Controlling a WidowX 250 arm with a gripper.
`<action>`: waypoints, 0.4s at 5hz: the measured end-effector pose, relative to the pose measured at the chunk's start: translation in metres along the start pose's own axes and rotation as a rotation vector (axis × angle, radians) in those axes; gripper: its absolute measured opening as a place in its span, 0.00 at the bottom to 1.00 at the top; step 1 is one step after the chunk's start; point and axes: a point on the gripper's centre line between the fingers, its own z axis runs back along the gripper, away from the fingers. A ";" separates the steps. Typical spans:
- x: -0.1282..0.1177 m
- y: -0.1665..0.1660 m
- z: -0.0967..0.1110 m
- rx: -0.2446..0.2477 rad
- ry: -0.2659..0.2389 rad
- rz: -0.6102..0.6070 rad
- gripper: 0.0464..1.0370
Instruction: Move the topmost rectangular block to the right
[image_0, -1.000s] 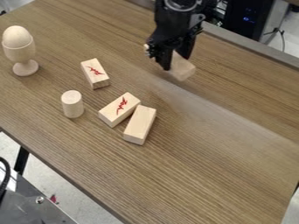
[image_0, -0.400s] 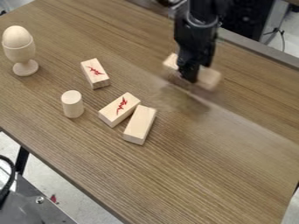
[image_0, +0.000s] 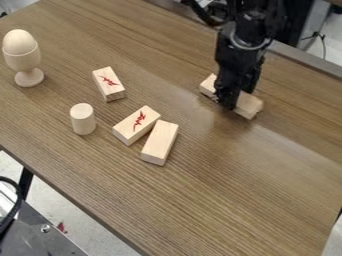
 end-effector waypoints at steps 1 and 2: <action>0.001 -0.001 -0.001 -0.006 -0.015 -0.025 0.55; 0.002 -0.001 -0.001 -0.005 -0.026 -0.036 0.85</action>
